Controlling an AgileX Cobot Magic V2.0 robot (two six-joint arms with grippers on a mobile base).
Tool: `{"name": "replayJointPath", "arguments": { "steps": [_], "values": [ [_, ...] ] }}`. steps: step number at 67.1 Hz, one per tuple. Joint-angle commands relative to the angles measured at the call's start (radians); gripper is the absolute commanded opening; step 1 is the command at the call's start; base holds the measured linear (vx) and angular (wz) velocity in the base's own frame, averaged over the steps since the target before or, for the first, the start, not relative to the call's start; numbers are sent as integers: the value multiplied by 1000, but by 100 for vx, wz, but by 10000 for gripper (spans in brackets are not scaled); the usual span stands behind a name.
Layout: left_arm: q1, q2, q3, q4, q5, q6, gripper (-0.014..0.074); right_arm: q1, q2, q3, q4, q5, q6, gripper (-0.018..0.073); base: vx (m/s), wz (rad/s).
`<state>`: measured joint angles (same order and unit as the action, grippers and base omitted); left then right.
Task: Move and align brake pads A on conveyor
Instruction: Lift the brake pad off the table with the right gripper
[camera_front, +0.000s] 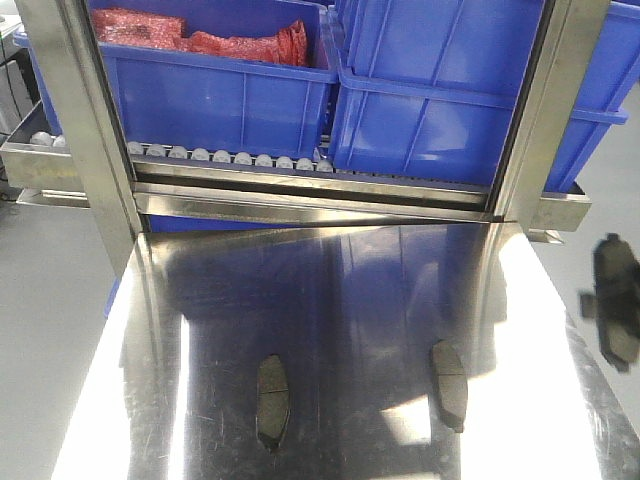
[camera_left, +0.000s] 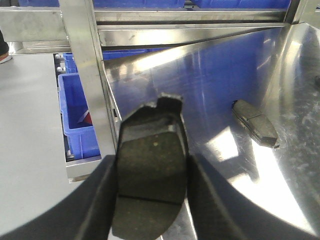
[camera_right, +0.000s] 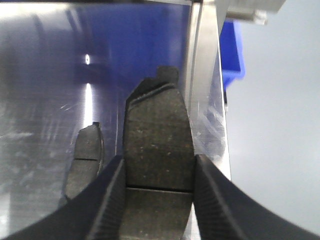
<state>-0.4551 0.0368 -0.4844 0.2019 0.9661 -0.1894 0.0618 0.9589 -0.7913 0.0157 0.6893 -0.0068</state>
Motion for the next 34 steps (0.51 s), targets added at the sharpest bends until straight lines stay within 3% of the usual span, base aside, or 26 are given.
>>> {"name": "replayJointPath", "arguments": {
  "steps": [1,17,34],
  "values": [
    [0,14,-25,12,-87,-3,-6,-1,-139,53,13,-123,-26,-12,0,0],
    [0,14,-25,12,-87,-3,-6,-1,-449,254,40,-180,-72,-8,0,0],
    [0,14,-25,12,-87,-3,-6,-1,-645,382,40,-178,-123,-7,0,0]
  ]
}}
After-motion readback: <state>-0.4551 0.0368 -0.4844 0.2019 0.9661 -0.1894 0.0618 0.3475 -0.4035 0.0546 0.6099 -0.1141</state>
